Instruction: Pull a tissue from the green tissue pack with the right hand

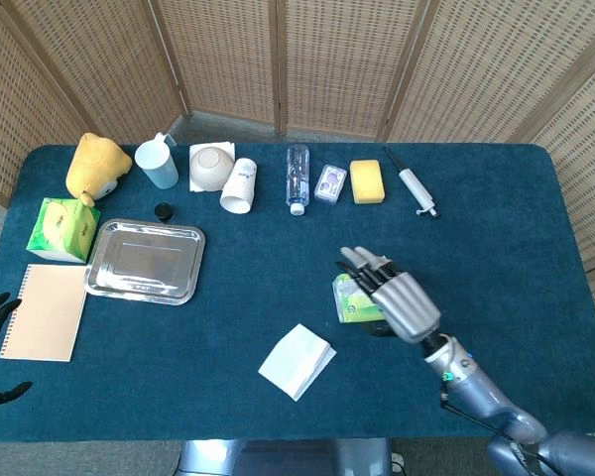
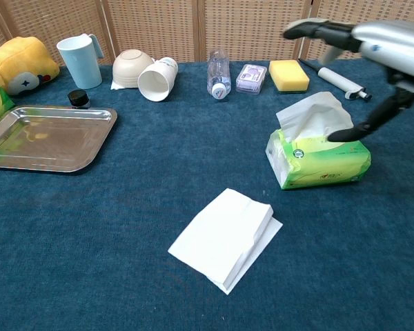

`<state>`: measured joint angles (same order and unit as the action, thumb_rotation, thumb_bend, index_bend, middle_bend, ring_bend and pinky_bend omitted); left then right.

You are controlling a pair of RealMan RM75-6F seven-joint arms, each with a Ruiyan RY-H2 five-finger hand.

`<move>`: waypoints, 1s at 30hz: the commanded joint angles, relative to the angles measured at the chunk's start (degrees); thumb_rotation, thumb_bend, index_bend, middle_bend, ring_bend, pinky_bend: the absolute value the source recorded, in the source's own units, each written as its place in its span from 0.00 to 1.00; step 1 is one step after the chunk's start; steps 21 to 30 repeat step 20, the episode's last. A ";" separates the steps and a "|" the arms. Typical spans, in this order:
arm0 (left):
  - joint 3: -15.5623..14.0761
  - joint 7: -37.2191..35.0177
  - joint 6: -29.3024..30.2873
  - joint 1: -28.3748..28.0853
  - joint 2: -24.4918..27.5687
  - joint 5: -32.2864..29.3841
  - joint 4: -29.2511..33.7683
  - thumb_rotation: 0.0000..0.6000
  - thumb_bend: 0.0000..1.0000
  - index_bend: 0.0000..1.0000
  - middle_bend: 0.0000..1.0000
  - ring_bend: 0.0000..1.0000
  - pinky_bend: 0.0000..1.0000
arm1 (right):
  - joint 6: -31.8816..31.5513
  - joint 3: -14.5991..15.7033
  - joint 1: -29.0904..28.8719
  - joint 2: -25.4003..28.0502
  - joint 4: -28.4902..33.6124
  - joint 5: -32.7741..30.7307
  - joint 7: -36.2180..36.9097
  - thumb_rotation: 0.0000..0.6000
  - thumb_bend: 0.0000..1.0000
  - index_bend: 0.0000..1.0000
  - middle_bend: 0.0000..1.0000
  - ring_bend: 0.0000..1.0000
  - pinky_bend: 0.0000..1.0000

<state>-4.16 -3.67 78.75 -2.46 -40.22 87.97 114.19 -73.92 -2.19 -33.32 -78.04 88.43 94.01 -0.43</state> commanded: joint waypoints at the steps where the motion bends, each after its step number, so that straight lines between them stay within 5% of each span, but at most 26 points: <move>1: -0.13 -0.09 -0.19 -0.04 0.07 0.11 0.04 1.00 0.00 0.00 0.00 0.00 0.00 | -4.88 2.34 4.40 2.36 -4.28 0.79 6.73 1.00 0.00 0.00 0.00 0.05 0.22; 6: -0.16 0.41 -0.45 -0.20 -0.07 0.15 0.09 1.00 0.00 0.00 0.00 0.00 0.00 | -11.80 4.28 12.03 5.06 -7.84 -1.85 11.44 1.00 0.00 0.00 0.01 0.06 0.22; 10: -0.34 1.50 0.41 0.19 -0.29 0.97 0.25 1.00 0.00 0.00 0.00 0.00 0.00 | -11.22 5.44 14.71 8.03 -5.45 -3.51 8.94 1.00 0.00 0.00 0.00 0.01 0.16; 30: -0.92 1.98 2.57 1.30 -0.26 3.07 0.57 1.00 0.00 0.00 0.00 0.00 0.00 | -10.00 5.58 16.86 11.13 -0.24 -4.42 4.68 1.00 0.00 0.00 0.00 0.00 0.07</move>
